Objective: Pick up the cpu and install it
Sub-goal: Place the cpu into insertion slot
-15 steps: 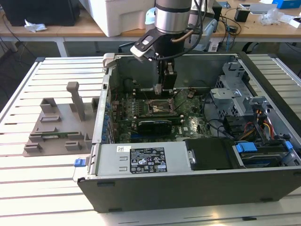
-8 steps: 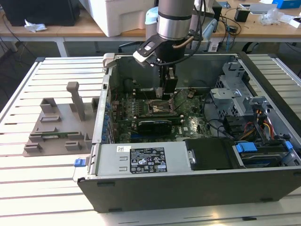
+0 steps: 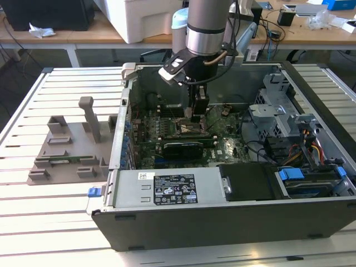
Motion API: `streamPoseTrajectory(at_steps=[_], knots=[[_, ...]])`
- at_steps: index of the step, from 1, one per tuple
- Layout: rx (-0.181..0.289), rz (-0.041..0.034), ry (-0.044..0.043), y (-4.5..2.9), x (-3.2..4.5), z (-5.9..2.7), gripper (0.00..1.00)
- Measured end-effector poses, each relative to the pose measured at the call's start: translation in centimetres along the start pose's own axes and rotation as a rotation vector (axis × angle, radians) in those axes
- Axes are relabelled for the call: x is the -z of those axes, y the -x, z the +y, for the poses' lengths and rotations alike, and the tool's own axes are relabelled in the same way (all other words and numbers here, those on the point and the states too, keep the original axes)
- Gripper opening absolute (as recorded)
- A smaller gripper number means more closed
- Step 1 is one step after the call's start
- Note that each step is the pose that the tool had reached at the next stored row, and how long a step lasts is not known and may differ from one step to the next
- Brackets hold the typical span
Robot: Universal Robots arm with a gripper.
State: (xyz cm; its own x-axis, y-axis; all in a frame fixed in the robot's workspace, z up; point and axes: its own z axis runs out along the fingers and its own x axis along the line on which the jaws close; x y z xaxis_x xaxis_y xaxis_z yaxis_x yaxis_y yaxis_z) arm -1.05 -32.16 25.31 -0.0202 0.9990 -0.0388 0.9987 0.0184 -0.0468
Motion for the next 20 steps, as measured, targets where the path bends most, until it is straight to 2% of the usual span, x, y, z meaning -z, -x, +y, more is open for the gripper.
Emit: streamPoseTrajectory(at_steps=[6,7,10,16,20], knots=[[0.0,0.0,-0.0013,-0.47,-1.36,0.08,0.55],[0.0,0.0001,-0.0013,-0.64,-1.93,0.11,0.55],[0.0,0.0001,-0.0016,-0.85,-2.99,0.16,0.55],[0.0,0.0001,-0.0017,-0.99,-3.82,0.11,0.55],[0.0,0.0004,-0.0016,-1.42,-4.18,-0.06,0.55]])
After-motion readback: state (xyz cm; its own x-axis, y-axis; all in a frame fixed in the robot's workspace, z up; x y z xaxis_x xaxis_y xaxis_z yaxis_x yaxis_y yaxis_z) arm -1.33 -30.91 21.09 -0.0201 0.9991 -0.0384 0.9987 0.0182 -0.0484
